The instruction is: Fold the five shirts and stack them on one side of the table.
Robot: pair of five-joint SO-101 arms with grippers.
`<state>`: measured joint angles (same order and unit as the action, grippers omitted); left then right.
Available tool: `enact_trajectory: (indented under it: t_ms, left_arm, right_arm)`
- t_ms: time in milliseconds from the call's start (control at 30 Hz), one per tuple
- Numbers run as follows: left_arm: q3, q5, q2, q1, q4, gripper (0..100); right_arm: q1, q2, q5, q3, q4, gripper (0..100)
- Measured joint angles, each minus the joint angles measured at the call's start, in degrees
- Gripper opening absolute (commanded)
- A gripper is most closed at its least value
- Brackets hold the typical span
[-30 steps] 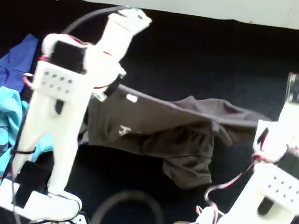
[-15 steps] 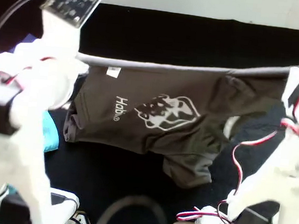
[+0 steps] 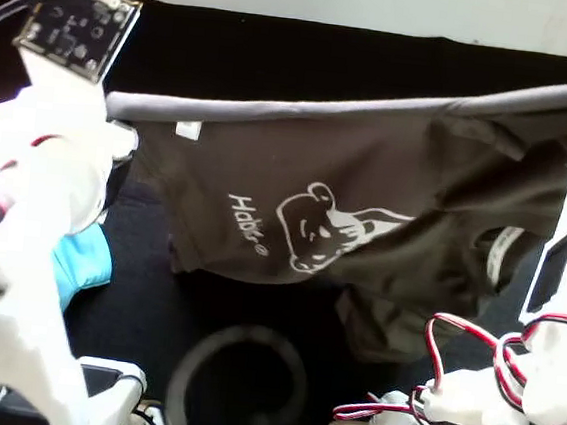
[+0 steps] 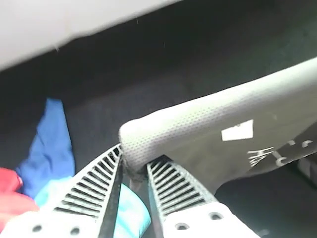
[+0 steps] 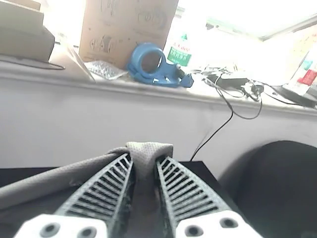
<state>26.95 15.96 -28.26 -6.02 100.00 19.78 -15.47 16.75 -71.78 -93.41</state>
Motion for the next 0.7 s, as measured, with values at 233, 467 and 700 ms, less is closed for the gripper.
enact_trajectory:
  t_ms: [233,467,700]
  left_arm:
    - [-0.18,0.0,0.35,-2.11,-8.18,1]
    - [11.78,0.0,0.35,-2.55,-7.38,1]
    - [21.89,0.0,0.35,-2.73,-0.62,1]
  right_arm:
    - [0.0,0.7,0.0,0.0,5.19,0.6]
    - [0.0,0.7,0.0,-0.35,8.35,0.6]
    - [-0.35,-4.13,0.0,-0.62,7.56,0.6]
